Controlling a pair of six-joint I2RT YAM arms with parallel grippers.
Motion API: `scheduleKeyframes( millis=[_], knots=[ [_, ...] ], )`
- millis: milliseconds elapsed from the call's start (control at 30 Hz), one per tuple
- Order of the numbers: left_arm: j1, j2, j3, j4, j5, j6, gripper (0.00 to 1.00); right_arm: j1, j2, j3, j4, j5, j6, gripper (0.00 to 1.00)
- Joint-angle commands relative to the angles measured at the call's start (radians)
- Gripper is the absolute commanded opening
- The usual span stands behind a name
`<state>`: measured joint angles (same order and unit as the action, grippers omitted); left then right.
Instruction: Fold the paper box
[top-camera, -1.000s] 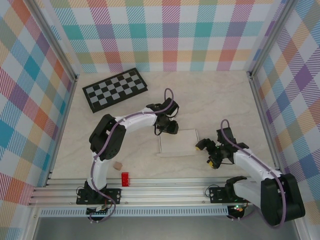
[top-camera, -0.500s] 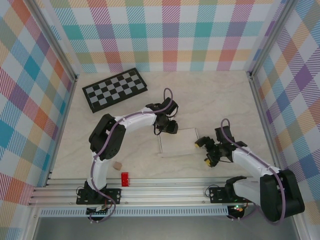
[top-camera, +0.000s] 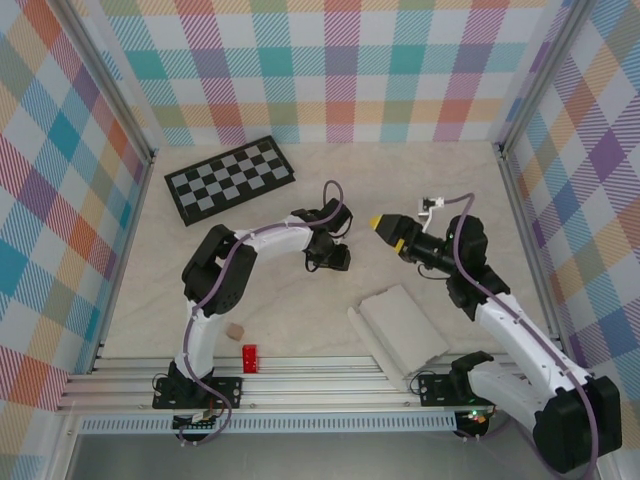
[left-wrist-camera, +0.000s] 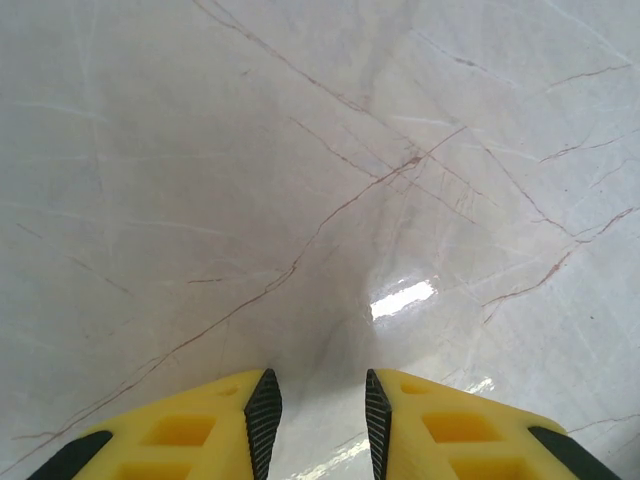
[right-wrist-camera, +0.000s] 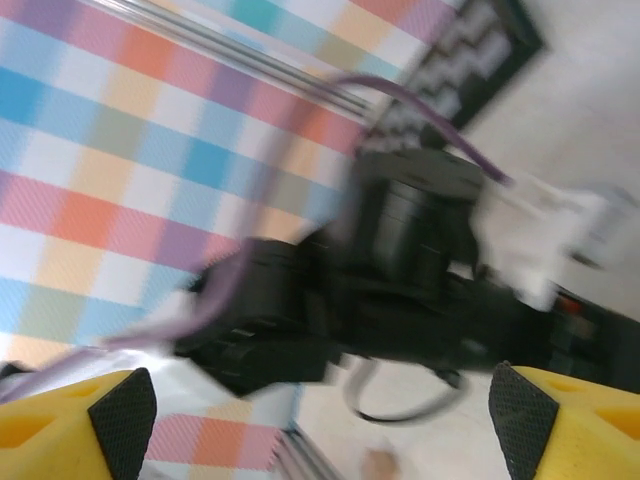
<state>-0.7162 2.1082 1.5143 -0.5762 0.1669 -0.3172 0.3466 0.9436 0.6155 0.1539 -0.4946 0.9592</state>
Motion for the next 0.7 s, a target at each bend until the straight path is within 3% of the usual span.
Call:
scheduleKeyframes(
  millis=[0,133,233,300,367,467,667],
  knots=[
    [0.013,0.018,-0.014,-0.109,-0.006,-0.003,0.33,-0.006,-0.061,0.04,-0.304,0.109,-0.213,0.9],
    [0.026,-0.034,-0.026,-0.093,0.044,-0.046,0.33,-0.006,-0.057,0.229,-0.713,0.293,-0.547,0.88],
    [0.039,-0.126,-0.067,-0.069,0.047,-0.082,0.32,0.01,0.05,0.342,-0.938,0.335,-0.682,0.76],
    [0.059,-0.205,-0.114,-0.039,0.041,-0.114,0.32,0.084,0.117,0.393,-1.042,0.394,-0.726,0.7],
    [0.084,-0.3,-0.174,-0.005,0.029,-0.146,0.32,0.197,0.147,0.423,-1.103,0.49,-0.726,0.66],
    [0.104,-0.434,-0.262,0.024,0.004,-0.178,0.33,0.259,0.171,0.429,-1.182,0.524,-0.665,0.53],
    [0.104,-0.582,-0.375,0.029,-0.021,-0.193,0.34,0.44,0.243,0.338,-1.2,0.561,-0.489,0.51]
  ],
)
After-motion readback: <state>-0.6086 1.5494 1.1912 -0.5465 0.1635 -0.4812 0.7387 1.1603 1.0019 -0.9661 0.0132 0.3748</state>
